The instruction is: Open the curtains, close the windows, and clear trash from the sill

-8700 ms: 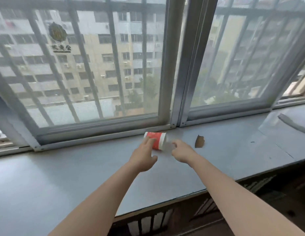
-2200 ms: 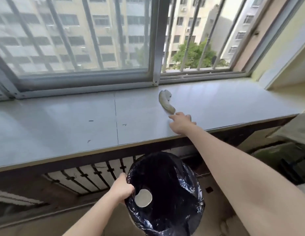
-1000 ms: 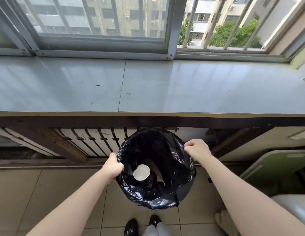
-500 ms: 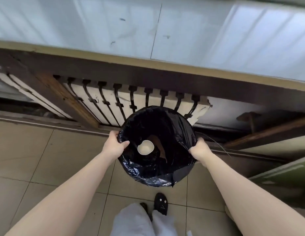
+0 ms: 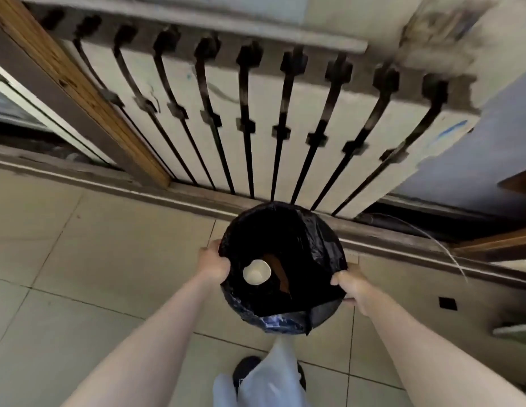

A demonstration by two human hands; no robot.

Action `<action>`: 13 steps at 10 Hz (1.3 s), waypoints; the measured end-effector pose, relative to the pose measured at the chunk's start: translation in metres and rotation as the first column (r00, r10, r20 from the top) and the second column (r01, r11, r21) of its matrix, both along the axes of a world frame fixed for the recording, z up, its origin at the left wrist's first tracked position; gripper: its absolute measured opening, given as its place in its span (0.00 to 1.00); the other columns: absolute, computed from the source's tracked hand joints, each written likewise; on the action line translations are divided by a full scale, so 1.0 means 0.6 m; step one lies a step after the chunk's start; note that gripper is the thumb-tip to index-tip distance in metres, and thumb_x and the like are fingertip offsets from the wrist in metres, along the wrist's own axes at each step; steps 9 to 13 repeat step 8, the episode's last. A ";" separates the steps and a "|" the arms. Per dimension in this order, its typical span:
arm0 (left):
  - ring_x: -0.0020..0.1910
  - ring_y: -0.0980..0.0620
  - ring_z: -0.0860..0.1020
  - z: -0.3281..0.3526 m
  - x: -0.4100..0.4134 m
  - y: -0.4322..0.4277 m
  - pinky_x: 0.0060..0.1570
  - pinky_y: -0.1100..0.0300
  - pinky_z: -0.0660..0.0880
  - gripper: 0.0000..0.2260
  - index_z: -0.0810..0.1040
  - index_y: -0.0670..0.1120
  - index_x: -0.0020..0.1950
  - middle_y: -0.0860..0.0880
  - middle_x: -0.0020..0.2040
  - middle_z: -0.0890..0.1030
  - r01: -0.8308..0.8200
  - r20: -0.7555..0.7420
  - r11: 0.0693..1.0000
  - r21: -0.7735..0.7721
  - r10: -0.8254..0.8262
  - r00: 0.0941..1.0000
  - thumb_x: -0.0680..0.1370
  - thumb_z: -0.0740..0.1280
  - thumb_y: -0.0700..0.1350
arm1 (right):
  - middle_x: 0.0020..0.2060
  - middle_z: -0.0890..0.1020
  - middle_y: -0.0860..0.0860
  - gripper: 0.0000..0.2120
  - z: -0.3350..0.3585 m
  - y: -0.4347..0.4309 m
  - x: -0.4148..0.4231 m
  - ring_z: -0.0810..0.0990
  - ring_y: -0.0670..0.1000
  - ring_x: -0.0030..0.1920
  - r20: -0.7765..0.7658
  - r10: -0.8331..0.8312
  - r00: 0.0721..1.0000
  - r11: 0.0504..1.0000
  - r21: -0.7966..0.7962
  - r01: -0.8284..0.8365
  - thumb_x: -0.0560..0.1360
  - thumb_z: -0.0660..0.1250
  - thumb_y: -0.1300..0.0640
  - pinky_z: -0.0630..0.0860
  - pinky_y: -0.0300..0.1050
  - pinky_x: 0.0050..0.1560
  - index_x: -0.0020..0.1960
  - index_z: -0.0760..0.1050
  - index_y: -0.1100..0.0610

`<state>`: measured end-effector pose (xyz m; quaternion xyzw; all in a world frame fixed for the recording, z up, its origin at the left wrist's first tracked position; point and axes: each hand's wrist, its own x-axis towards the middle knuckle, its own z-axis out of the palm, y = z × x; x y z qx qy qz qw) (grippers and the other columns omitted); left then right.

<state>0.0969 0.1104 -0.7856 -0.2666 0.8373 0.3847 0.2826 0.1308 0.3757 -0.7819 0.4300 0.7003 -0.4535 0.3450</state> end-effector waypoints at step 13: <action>0.66 0.44 0.68 -0.221 0.033 0.041 0.61 0.51 0.70 0.35 0.55 0.50 0.74 0.48 0.69 0.69 -0.034 -0.014 0.982 0.186 0.037 0.999 0.71 0.62 0.31 | 0.76 0.55 0.54 0.40 -0.194 -0.002 0.043 0.59 0.58 0.73 -0.083 -0.256 0.963 0.953 -0.188 0.237 0.73 0.62 0.71 0.64 0.55 0.70 0.76 0.43 0.52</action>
